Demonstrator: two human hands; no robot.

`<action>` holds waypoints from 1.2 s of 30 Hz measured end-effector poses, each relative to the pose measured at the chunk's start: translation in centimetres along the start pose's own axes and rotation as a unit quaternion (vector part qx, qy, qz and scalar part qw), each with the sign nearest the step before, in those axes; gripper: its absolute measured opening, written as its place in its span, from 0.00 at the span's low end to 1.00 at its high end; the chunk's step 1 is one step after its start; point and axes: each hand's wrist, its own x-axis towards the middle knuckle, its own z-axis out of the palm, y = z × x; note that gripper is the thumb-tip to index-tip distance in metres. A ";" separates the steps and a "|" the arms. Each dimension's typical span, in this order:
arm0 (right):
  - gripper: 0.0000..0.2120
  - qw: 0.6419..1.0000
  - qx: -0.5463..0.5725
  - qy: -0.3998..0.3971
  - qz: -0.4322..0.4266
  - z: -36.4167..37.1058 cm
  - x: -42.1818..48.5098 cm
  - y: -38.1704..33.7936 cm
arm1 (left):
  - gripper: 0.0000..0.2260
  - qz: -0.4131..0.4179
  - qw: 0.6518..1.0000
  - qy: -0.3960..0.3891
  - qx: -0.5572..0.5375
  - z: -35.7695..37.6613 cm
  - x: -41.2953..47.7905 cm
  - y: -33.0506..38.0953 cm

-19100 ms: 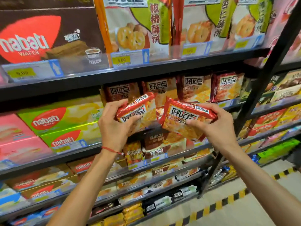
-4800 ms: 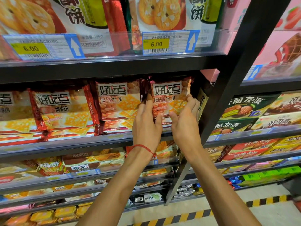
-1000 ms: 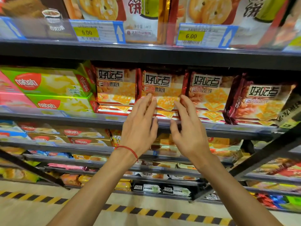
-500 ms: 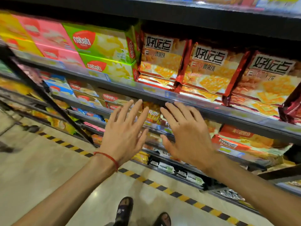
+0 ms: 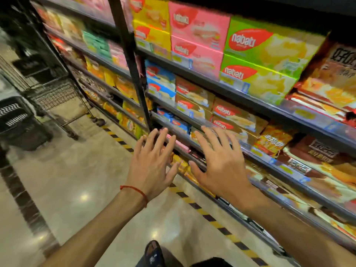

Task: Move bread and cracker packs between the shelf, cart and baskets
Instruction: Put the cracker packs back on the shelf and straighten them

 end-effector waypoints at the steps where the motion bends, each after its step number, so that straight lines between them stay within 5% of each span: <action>1: 0.31 1.000 0.003 0.006 0.002 0.9 1.1 -1.9 | 0.32 -0.009 1.000 0.002 -0.001 0.3 -0.4 -2.1; 15: 0.33 0.997 -0.002 -0.079 0.014 11.4 15.8 -18.4 | 0.30 -0.112 0.993 -0.039 -0.010 4.8 0.2 -25.1; 29: 0.34 0.986 -0.042 -0.159 -0.031 27.0 37.2 -23.0 | 0.31 -0.057 0.995 -0.085 0.001 13.1 19.8 -44.6; 36: 0.31 0.991 -0.005 -0.134 0.006 32.1 45.8 -23.9 | 0.32 -0.016 0.994 -0.106 -0.019 16.5 26.8 -52.5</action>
